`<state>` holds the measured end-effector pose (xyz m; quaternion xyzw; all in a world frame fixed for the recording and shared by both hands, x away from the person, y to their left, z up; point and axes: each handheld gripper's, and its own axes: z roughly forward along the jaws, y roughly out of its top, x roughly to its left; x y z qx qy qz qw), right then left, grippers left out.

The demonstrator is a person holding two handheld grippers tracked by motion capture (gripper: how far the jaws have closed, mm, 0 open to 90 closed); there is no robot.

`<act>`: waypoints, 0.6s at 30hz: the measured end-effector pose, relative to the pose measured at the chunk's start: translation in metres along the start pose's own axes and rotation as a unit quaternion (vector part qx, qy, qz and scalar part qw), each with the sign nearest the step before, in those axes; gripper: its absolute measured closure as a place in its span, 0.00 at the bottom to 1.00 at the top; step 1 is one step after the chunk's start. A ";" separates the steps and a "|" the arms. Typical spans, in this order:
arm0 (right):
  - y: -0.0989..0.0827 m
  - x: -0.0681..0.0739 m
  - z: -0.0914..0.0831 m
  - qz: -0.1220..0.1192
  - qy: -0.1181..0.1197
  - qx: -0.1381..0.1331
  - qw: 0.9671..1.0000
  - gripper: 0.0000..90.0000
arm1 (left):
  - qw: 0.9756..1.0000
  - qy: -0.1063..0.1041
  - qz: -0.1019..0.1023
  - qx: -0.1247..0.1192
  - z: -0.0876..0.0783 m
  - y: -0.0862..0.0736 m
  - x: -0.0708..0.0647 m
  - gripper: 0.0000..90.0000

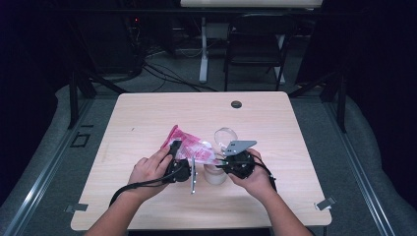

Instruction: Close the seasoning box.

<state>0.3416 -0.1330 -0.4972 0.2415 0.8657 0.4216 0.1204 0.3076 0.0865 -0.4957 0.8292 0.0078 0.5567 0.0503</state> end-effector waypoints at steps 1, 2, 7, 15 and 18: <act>0.000 0.000 0.000 0.001 -0.003 -0.001 1.000 1.00 | 1.000 -0.003 -0.005 0.001 0.000 0.000 -0.001 0.71; 0.000 0.000 0.000 0.000 -0.002 -0.001 1.000 1.00 | 1.000 -0.001 -0.004 -0.003 0.001 -0.001 -0.001 0.71; 0.000 0.001 0.000 -0.001 0.001 -0.002 1.000 1.00 | 1.000 -0.009 -0.008 0.004 0.002 -0.001 -0.004 0.71; 0.001 0.001 0.000 -0.003 -0.001 -0.003 1.000 1.00 | 0.999 -0.014 -0.029 0.004 0.003 -0.003 -0.008 0.71; 0.001 0.002 0.000 -0.003 -0.001 -0.003 1.000 1.00 | 0.999 -0.021 -0.039 0.007 0.003 -0.003 -0.010 0.71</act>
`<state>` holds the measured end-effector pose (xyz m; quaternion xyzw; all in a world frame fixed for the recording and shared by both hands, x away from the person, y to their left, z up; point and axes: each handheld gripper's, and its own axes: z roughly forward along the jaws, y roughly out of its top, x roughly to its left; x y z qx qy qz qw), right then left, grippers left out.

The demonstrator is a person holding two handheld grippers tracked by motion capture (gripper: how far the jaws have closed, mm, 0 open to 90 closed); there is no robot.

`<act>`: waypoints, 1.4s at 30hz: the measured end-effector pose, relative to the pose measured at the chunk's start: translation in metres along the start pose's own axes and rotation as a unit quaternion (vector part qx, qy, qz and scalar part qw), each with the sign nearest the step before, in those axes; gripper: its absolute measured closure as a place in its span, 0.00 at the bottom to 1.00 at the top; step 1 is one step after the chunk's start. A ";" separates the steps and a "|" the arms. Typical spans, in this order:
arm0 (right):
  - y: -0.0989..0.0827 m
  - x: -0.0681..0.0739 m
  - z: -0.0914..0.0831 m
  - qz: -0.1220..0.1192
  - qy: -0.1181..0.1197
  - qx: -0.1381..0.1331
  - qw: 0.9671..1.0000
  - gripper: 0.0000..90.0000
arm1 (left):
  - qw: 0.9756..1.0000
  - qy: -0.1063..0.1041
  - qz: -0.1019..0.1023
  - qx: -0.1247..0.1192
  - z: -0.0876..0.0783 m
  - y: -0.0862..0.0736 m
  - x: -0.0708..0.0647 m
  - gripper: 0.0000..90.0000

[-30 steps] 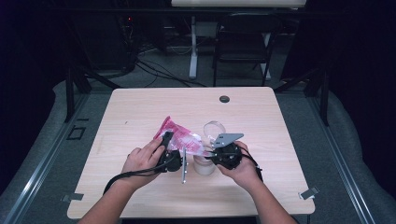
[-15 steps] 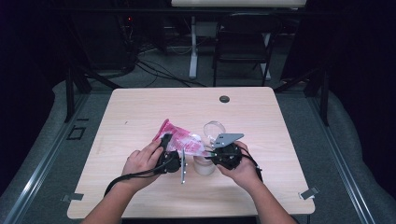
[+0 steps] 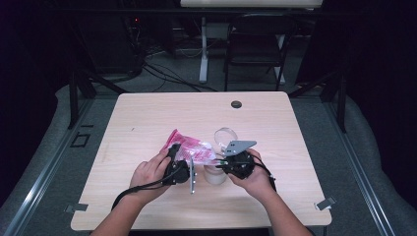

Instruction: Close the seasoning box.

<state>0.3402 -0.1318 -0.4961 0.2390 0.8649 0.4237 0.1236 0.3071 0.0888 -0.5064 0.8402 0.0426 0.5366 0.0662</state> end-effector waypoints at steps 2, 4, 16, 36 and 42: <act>0.000 0.000 0.000 0.001 0.001 -0.002 1.000 1.00 | 1.000 -0.002 -0.007 -0.001 0.001 0.000 -0.001 0.72; 0.000 0.000 0.000 0.000 0.002 -0.002 1.000 1.00 | 1.000 -0.002 -0.009 -0.003 0.002 -0.001 -0.002 0.72; 0.002 0.002 -0.002 0.001 0.004 -0.010 1.000 1.00 | 0.998 -0.024 -0.050 -0.001 0.003 -0.004 -0.009 0.76; 0.004 0.004 -0.003 0.003 0.002 -0.024 1.000 0.97 | 0.987 -0.072 -0.142 -0.013 0.010 -0.012 -0.020 0.81; 0.006 0.006 -0.004 0.005 0.000 -0.030 1.000 0.91 | 0.982 -0.090 -0.163 -0.017 0.013 -0.015 -0.023 0.82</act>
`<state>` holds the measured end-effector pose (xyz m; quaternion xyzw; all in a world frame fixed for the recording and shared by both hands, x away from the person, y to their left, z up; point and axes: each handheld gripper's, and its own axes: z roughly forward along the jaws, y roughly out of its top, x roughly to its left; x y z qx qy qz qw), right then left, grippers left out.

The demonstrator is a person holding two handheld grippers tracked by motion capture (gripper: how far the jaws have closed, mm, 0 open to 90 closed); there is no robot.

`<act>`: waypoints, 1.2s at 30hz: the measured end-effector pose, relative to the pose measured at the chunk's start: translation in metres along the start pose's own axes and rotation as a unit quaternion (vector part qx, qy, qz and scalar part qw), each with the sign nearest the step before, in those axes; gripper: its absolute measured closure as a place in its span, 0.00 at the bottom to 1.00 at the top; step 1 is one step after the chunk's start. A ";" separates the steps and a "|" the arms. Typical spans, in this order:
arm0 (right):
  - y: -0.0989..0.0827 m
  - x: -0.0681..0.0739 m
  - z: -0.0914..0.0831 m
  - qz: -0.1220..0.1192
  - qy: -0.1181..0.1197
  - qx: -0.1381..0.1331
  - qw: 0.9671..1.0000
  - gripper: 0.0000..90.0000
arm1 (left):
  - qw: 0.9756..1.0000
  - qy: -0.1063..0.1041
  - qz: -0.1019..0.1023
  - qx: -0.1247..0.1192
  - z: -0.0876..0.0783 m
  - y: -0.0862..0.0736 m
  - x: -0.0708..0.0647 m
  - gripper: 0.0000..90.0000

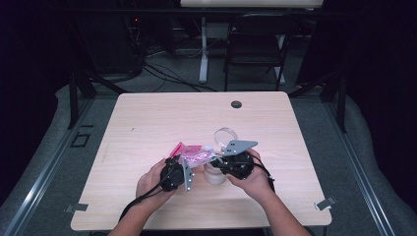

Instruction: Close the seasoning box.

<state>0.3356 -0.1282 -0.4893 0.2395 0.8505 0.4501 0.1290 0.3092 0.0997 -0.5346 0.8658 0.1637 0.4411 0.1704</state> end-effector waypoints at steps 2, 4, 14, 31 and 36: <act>0.000 0.000 0.000 0.001 0.001 -0.005 1.000 0.86 | 1.000 -0.009 -0.013 -0.003 0.001 -0.001 -0.001 0.82; 0.001 0.000 0.000 0.003 -0.001 -0.009 1.000 0.81 | 1.000 -0.011 -0.015 -0.005 0.002 -0.002 -0.002 0.82; 0.002 0.001 0.000 0.005 -0.010 -0.026 1.000 0.65 | 0.997 -0.041 -0.061 -0.018 0.008 -0.007 -0.005 0.81; 0.006 0.003 -0.002 0.000 -0.033 -0.036 0.999 0.57 | 0.988 -0.080 -0.127 -0.028 0.015 -0.016 -0.007 0.81; 0.007 0.004 -0.003 0.004 -0.034 -0.042 0.999 0.57 | 0.985 -0.090 -0.143 -0.031 0.017 -0.019 -0.007 0.82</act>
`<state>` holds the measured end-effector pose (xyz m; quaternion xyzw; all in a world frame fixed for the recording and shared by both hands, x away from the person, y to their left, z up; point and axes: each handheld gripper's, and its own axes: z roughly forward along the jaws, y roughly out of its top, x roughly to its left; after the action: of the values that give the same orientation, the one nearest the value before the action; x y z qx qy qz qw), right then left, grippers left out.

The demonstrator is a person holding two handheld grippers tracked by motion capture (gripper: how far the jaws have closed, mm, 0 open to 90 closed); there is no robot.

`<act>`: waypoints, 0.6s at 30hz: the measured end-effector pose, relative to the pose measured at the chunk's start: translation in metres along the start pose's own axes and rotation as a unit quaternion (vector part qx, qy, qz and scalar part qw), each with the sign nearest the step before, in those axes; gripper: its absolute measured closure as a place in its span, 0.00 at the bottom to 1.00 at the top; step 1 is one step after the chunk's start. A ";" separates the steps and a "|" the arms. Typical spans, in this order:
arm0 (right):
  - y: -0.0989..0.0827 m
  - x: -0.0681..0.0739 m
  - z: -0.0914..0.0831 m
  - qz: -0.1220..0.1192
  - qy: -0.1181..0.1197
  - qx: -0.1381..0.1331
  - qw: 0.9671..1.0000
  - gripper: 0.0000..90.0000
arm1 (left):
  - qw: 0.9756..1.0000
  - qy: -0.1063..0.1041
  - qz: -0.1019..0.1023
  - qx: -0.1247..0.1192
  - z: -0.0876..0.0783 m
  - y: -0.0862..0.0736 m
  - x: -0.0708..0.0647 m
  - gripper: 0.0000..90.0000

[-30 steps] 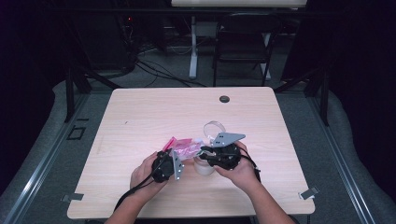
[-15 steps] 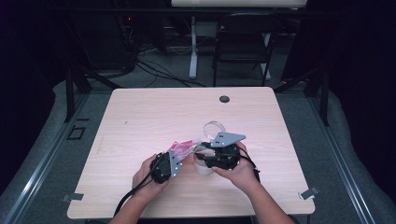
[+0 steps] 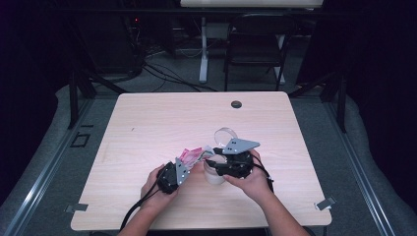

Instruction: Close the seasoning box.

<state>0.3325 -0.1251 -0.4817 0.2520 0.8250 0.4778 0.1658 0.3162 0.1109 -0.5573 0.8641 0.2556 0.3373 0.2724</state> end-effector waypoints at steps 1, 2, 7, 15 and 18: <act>0.000 0.000 0.000 0.002 0.000 -0.002 1.000 0.56 | 1.000 -0.001 -0.004 -0.002 0.000 0.000 0.000 0.82; 0.000 0.000 -0.001 0.002 0.001 -0.005 1.000 0.56 | 1.000 -0.005 -0.011 -0.004 0.000 -0.001 0.001 0.82; 0.001 -0.002 -0.003 0.012 0.004 -0.012 1.000 0.56 | 0.999 -0.017 -0.038 -0.008 0.000 -0.003 0.006 0.83; 0.002 -0.004 -0.007 0.015 -0.002 -0.029 0.999 0.56 | 0.994 -0.046 -0.097 -0.022 -0.002 -0.009 0.023 0.85; 0.002 -0.006 -0.008 0.023 -0.002 -0.035 0.999 0.56 | 0.992 -0.054 -0.114 -0.027 -0.003 -0.011 0.027 0.86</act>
<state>0.3337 -0.1334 -0.4761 0.2660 0.8014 0.5099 0.1647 0.3288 0.1367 -0.5501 0.8385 0.3287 0.2639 0.3454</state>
